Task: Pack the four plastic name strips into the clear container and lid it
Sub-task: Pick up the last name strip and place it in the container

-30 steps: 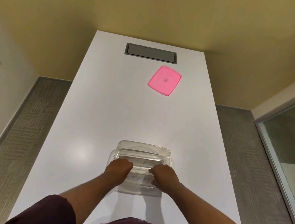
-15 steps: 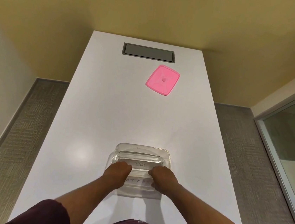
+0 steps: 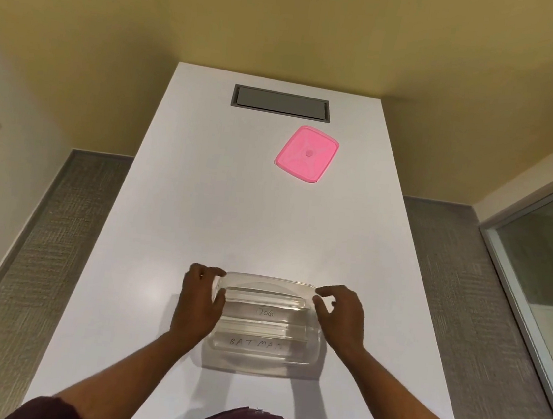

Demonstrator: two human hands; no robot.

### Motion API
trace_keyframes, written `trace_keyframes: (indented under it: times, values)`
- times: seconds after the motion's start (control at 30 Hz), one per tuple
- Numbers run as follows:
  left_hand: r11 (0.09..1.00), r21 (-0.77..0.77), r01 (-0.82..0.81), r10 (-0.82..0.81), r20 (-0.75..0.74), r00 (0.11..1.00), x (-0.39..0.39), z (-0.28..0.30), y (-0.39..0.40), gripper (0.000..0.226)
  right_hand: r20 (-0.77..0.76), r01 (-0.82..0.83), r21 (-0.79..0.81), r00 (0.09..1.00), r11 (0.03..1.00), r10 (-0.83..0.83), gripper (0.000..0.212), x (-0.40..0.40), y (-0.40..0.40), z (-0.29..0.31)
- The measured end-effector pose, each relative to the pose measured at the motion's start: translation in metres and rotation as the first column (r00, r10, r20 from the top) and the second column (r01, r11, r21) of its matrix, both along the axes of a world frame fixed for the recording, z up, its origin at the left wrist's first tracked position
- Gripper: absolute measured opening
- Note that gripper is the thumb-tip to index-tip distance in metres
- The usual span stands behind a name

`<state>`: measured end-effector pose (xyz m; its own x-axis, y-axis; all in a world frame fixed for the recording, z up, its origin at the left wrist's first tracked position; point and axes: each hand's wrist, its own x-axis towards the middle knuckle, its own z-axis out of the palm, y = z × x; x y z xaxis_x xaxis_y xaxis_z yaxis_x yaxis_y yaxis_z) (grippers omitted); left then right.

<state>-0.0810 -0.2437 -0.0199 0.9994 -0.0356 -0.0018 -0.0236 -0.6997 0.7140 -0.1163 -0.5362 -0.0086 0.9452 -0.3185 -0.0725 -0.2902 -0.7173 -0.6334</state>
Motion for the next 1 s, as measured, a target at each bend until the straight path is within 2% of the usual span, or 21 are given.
trace_keyframes:
  times: [0.07, 0.2, 0.23, 0.3, 0.37, 0.4, 0.53, 0.77, 1.0]
  values:
    - [0.994, -0.036, -0.104, 0.099, -0.128, 0.987, 0.002, -0.003, 0.003, 0.041, -0.049, 0.095, 0.068, 0.995, 0.993, -0.092, 0.025, 0.000, -0.002, 0.000]
    - [0.975, -0.084, -0.206, 0.158, -0.390, 0.907, -0.001, -0.010, 0.001, 0.047, -0.305, 0.201, 0.152, 0.941, 0.968, -0.147, 0.047, -0.003, -0.002, -0.005]
    - [0.973, -0.090, -0.214, 0.155, -0.433, 0.888, -0.003, -0.012, 0.000, 0.046, -0.351, 0.220, 0.188, 0.925, 0.957, -0.143, 0.042, -0.004, 0.000, -0.006]
    - [0.978, -0.085, -0.189, 0.125, -0.488, 0.864, -0.007, -0.012, -0.002, 0.032, -0.393, 0.239, 0.238, 0.910, 0.941, -0.132, 0.013, -0.006, 0.004, -0.008]
    - [0.991, -0.046, -0.126, 0.090, -0.470, 0.878, -0.008, -0.012, -0.004, 0.041, -0.395, 0.203, 0.211, 0.912, 0.956, -0.107, 0.039, -0.004, 0.006, -0.012]
    - [0.993, -0.018, -0.116, 0.095, -0.459, 0.884, -0.008, -0.010, -0.005, 0.045, -0.396, 0.193, 0.191, 0.912, 0.962, -0.104, 0.045, -0.003, 0.007, -0.012]
    - [0.996, 0.029, -0.088, 0.092, -0.401, 0.911, -0.001, -0.010, -0.005, 0.047, -0.393, 0.176, 0.174, 0.915, 0.969, -0.095, 0.046, 0.008, 0.007, -0.010]
    - [0.994, 0.009, -0.112, 0.107, -0.363, 0.926, 0.018, -0.009, -0.002, 0.047, -0.393, 0.171, 0.207, 0.916, 0.963, -0.078, 0.044, 0.033, 0.012, -0.008]
    - [0.989, 0.087, -0.118, 0.143, -0.391, 0.909, 0.031, -0.009, 0.003, 0.053, -0.410, 0.198, 0.256, 0.909, 0.946, -0.079, 0.047, 0.042, 0.009, -0.014]
